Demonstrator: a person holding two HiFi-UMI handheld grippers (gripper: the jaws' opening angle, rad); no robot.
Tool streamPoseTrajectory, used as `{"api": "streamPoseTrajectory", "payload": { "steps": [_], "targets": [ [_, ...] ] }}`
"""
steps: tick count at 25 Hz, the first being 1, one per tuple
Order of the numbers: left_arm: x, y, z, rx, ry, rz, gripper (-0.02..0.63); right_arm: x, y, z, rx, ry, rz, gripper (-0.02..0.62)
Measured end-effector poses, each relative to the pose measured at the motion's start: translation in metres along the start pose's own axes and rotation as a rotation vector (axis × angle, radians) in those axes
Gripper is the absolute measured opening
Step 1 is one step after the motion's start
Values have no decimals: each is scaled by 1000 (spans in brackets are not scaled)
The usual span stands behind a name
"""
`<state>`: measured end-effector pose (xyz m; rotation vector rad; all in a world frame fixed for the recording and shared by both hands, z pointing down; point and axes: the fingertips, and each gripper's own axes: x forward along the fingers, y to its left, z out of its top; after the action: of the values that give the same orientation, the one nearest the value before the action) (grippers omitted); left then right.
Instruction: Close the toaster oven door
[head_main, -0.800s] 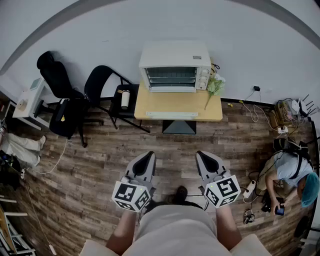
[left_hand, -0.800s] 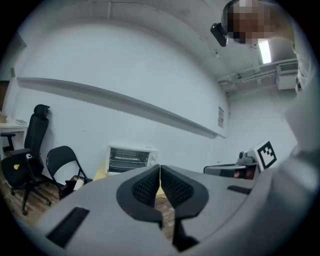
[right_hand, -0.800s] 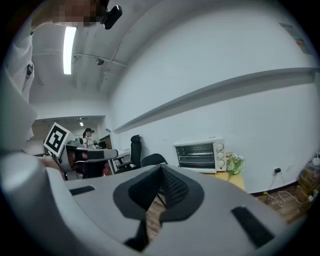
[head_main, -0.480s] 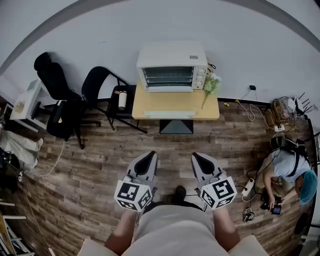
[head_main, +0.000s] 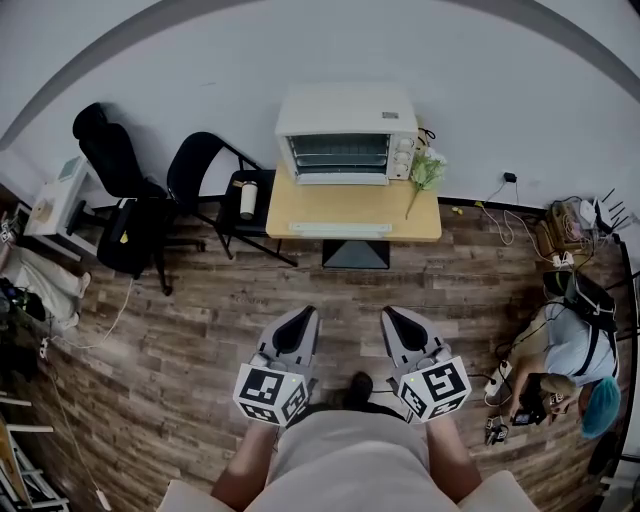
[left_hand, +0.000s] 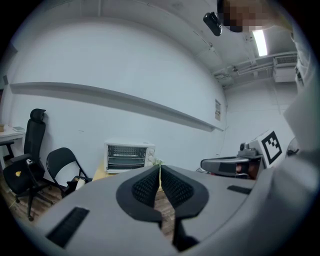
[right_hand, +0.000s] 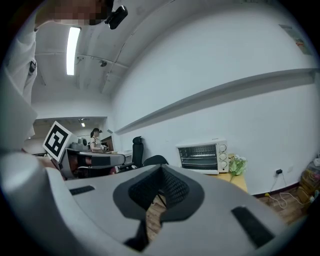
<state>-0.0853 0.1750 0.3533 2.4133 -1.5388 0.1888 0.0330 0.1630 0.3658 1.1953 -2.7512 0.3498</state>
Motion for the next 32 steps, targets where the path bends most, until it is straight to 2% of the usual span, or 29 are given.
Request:
{"api": "streamPoseTrajectory", "payload": {
  "steps": [5, 19, 32],
  "targets": [
    [9, -8, -6, -6, 17, 12, 12, -1, -10, -12, -15, 48, 1, -2],
    [36, -26, -22, 1, 55, 15, 12, -5, -37, -23, 31, 49, 13, -2],
    [95, -4, -31, 50, 88, -16, 12, 36, -65, -15, 20, 63, -2, -2]
  ]
}}
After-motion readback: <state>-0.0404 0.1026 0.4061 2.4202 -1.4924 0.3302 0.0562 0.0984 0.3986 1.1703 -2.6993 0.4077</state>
